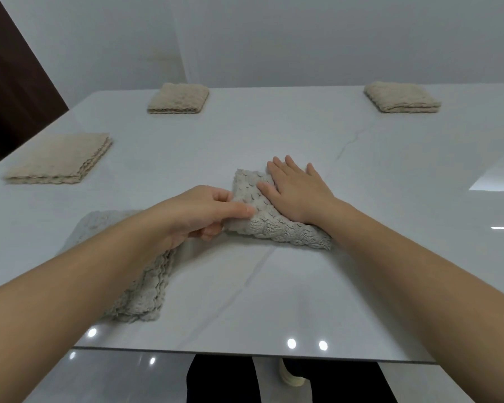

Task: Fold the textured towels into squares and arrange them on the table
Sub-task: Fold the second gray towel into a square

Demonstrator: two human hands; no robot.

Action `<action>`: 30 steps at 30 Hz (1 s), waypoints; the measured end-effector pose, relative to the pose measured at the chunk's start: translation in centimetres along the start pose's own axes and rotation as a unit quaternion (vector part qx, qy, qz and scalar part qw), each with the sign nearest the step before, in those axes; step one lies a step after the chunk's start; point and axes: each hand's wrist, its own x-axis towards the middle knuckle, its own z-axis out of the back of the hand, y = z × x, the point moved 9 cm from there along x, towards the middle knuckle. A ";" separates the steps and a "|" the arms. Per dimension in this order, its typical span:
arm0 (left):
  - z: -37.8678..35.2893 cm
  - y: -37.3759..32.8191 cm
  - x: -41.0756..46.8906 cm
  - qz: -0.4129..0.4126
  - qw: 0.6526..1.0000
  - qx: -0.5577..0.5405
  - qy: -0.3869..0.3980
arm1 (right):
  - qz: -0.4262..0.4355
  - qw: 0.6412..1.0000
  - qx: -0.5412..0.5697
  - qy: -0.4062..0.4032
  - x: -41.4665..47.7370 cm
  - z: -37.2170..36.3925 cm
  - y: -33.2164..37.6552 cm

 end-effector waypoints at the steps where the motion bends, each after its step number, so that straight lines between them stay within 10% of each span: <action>1: -0.2 -0.6 -0.1 -0.029 1.000 -0.003 0.003 | 0.001 1.000 0.000 -0.001 0.0 0.0 0.0; 7: -1.1 -0.2 -0.5 -0.019 0.998 0.006 0.055 | 0.000 1.000 -0.003 -0.001 -0.2 0.1 0.1; 15: 1.9 1.4 -0.7 0.037 0.990 0.086 -0.109 | 0.002 1.000 0.004 -0.003 -0.1 0.0 0.0; 19: 1.3 -3.1 -2.2 -0.133 0.887 0.366 -0.246 | 0.003 1.000 0.026 0.004 -0.5 0.3 0.2; 30: -3.4 -0.2 1.1 -0.122 0.837 0.527 -0.082 | -0.014 1.000 -0.013 0.011 -4.4 0.0 1.2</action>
